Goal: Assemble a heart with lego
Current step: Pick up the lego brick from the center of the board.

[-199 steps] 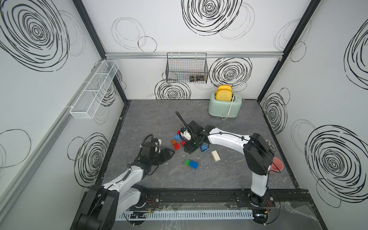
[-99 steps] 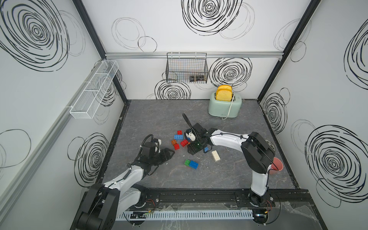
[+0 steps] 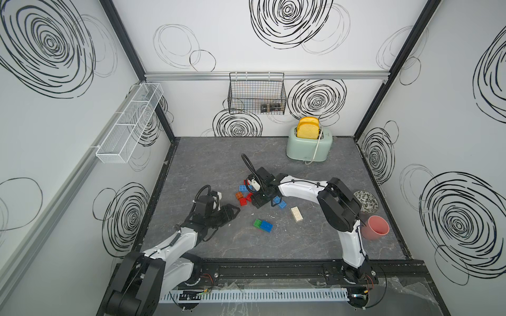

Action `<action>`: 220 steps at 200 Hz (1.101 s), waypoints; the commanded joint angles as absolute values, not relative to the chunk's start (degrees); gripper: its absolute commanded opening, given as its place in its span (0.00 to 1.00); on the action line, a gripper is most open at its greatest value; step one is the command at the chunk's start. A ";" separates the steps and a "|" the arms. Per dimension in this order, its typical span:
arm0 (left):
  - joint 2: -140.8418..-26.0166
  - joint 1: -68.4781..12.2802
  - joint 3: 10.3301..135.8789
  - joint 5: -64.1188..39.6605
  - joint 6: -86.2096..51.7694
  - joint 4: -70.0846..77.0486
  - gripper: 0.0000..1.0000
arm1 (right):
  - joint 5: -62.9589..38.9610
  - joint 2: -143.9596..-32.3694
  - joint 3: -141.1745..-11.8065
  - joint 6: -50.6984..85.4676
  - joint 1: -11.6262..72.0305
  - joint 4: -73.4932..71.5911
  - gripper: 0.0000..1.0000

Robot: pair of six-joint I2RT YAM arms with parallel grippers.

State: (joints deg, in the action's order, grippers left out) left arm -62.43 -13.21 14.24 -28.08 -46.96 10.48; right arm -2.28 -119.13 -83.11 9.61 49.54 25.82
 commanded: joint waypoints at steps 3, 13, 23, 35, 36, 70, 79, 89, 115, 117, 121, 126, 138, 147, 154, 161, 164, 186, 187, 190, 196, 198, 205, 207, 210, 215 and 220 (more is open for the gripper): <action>-62.80 -12.32 13.71 -28.30 -46.93 12.73 0.62 | 3.33 -121.19 -84.97 8.04 51.26 29.69 0.69; -62.71 -12.28 13.71 -28.39 -46.85 12.72 0.62 | 4.19 -121.46 -85.46 7.98 51.52 30.22 0.64; -62.67 -12.28 13.67 -28.39 -46.85 12.67 0.62 | 4.91 -121.51 -85.55 8.02 51.65 30.56 0.58; -62.45 -12.17 13.62 -28.31 -46.84 12.67 0.62 | 5.28 -121.38 -85.56 8.17 51.59 30.84 0.50; -62.47 -12.19 13.62 -28.31 -46.84 12.66 0.62 | 5.23 -121.33 -85.54 8.17 51.55 30.89 0.50; -62.59 -12.21 13.67 -28.30 -46.76 12.73 0.62 | 5.36 -120.03 -84.67 8.18 51.41 31.92 0.43; -62.58 -12.21 13.62 -28.30 -46.76 12.80 0.62 | 5.41 -119.27 -83.85 8.18 51.39 32.01 0.42; -62.59 -12.22 13.62 -28.30 -46.76 12.79 0.62 | 5.40 -118.35 -82.67 8.17 51.30 31.82 0.41; -62.94 -12.18 13.62 -28.39 -46.84 13.29 0.62 | 5.16 -117.59 -81.49 8.05 50.99 32.46 0.41; -62.98 -12.21 13.62 -28.37 -46.82 13.30 0.62 | 5.16 -117.60 -81.52 8.08 50.98 32.59 0.41; -63.08 -12.22 13.67 -28.39 -46.84 13.40 0.62 | 5.12 -117.72 -81.64 8.00 50.93 32.83 0.42; -63.15 -12.22 13.62 -28.45 -46.85 13.46 0.62 | 5.27 -117.75 -81.83 7.96 50.96 33.13 0.44; -63.19 -12.21 13.54 -28.48 -46.87 13.54 0.62 | 5.20 -117.63 -82.24 7.97 50.89 33.48 0.46; -63.19 -12.22 13.45 -28.48 -47.00 13.65 0.62 | 5.09 -117.43 -82.43 7.86 50.91 33.61 0.46; -63.02 -12.22 13.52 -28.39 -47.02 13.69 0.62 | 5.02 -117.36 -82.69 7.82 50.98 33.70 0.46; -62.94 -12.21 13.45 -28.38 -47.02 13.63 0.62 | 4.99 -117.35 -82.84 7.74 50.95 34.03 0.46; -62.93 -12.22 13.48 -28.39 -47.02 13.60 0.62 | 5.00 -117.41 -83.03 7.72 50.97 34.16 0.46; -62.94 -12.21 13.36 -28.39 -47.02 13.66 0.62 | 4.75 -117.18 -83.66 7.40 50.95 34.72 0.46; -62.93 -12.17 13.36 -28.39 -47.02 13.64 0.62 | 4.70 -117.26 -83.62 7.39 51.01 34.76 0.46; -62.93 -12.20 13.38 -28.39 -47.02 13.67 0.62 | 4.66 -117.25 -83.72 7.38 51.05 34.77 0.46; -62.98 -12.22 13.28 -28.39 -47.01 13.70 0.62 | 4.66 -117.16 -83.80 7.35 51.05 34.93 0.45; -62.94 -12.22 13.32 -28.39 -47.02 13.78 0.62 | 4.55 -117.16 -83.77 7.37 51.06 34.99 0.45; -62.93 -12.20 13.27 -28.39 -47.02 13.88 0.62 | 4.64 -117.21 -84.02 7.35 51.08 35.12 0.45; -62.95 -12.21 13.27 -28.39 -47.02 13.88 0.62 | 4.65 -117.17 -84.07 7.35 51.13 35.19 0.45; -62.98 -12.22 13.32 -28.39 -47.02 13.93 0.62 | 4.66 -117.17 -84.11 7.38 51.12 35.16 0.45; -63.06 -12.22 13.35 -28.39 -47.10 14.04 0.62 | 4.73 -117.10 -84.11 7.40 51.16 35.21 0.45; -63.11 -12.22 13.22 -28.39 -47.11 14.09 0.62 | 4.74 -117.06 -84.11 7.44 51.20 35.22 0.46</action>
